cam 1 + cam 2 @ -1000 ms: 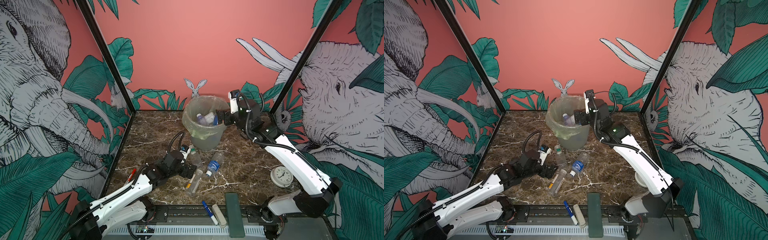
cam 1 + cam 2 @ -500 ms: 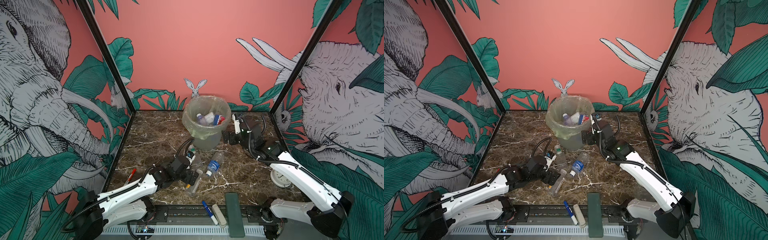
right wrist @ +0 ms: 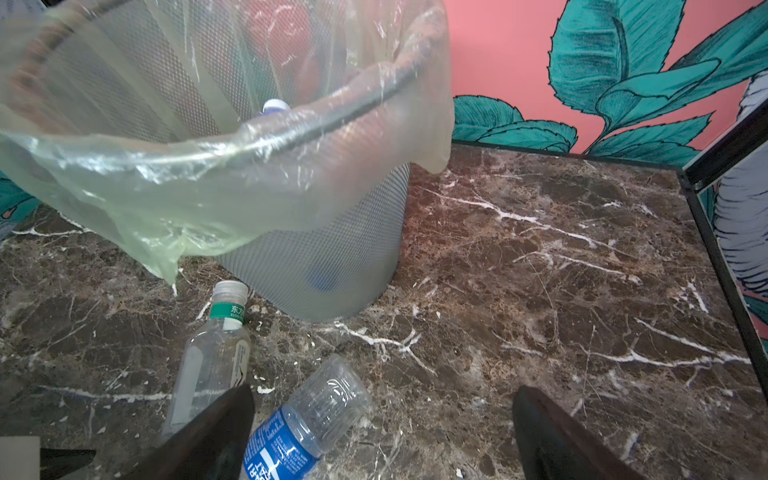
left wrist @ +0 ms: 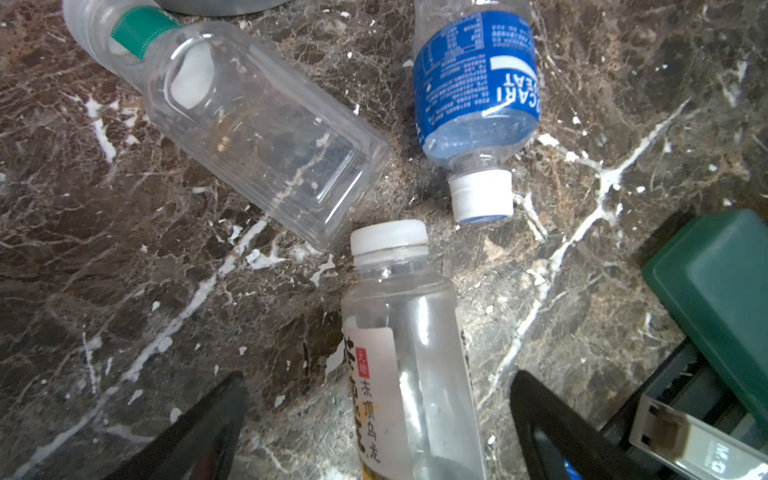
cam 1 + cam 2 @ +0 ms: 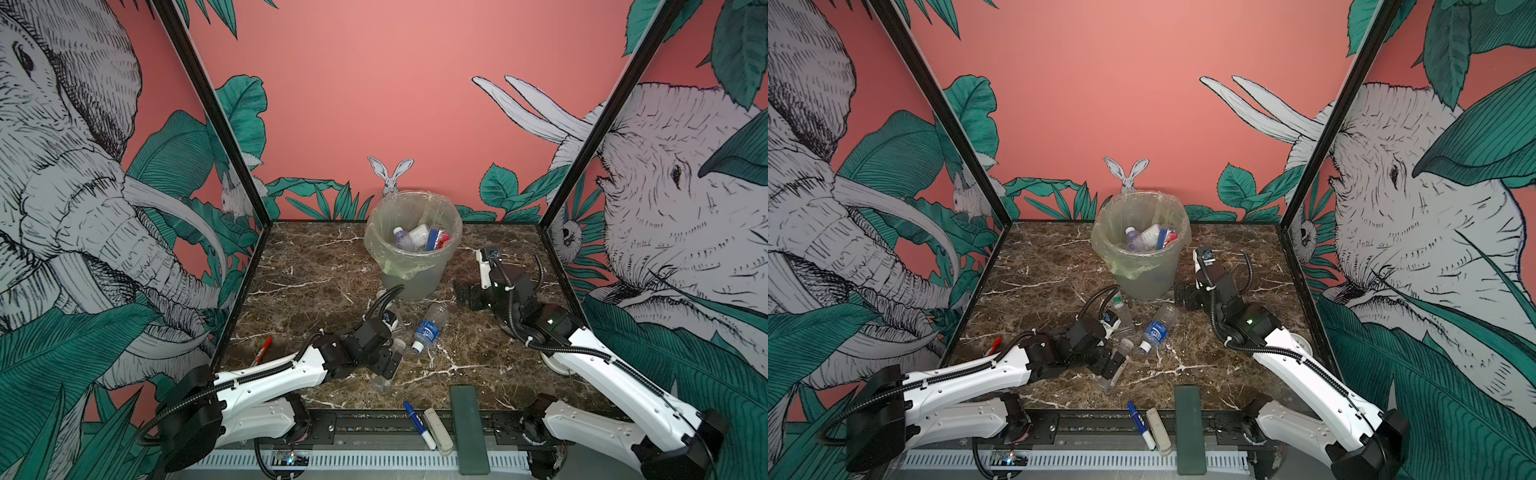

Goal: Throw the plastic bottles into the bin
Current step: 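Withdraw the right gripper from the bin while the left gripper lowers toward the tea bottle, then close the left gripper around the white-cap tea bottle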

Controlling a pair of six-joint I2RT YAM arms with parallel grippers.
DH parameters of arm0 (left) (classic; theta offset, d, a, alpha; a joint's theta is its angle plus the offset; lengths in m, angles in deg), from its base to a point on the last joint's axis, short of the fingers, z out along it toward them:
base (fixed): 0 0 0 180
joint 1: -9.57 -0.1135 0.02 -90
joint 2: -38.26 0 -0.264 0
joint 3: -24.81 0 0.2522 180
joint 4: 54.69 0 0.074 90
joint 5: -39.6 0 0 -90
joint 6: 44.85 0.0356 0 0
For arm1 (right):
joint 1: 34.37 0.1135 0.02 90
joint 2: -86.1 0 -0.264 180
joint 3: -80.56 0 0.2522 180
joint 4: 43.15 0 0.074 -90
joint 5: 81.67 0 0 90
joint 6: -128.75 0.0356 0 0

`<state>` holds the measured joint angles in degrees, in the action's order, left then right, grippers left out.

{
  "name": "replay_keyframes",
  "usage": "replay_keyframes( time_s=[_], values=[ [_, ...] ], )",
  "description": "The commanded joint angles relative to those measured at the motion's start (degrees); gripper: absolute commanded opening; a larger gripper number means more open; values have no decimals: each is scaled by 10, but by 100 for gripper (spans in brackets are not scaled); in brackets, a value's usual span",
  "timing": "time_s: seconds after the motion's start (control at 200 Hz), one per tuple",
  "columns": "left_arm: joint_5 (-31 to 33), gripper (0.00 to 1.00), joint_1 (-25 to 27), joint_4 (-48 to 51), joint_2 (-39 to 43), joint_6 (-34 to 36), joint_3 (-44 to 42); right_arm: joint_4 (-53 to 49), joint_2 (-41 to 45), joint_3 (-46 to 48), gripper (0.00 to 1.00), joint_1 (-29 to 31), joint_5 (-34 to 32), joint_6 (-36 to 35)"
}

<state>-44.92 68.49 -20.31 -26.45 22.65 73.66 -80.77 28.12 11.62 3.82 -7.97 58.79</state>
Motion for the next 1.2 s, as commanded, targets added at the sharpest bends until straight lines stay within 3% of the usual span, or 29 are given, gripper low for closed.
replay_keyframes(
  time_s=[0.0,0.505,0.65,0.73,1.195],
  values=[
    [7,99,8,-6,-9,-9,6,13,15,17,99,-2,-15,10],
    [15,98,30,-1,-67,-13,15,37,16,108,99,-2,13,55],
    [17,92,31,1,-97,-12,27,44,16,126,99,-2,16,65],
    [16,82,32,-1,-107,-14,30,49,16,133,99,-2,19,71],
    [25,73,33,12,-136,-20,29,77,-1,167,99,-2,39,103]
  ],
)
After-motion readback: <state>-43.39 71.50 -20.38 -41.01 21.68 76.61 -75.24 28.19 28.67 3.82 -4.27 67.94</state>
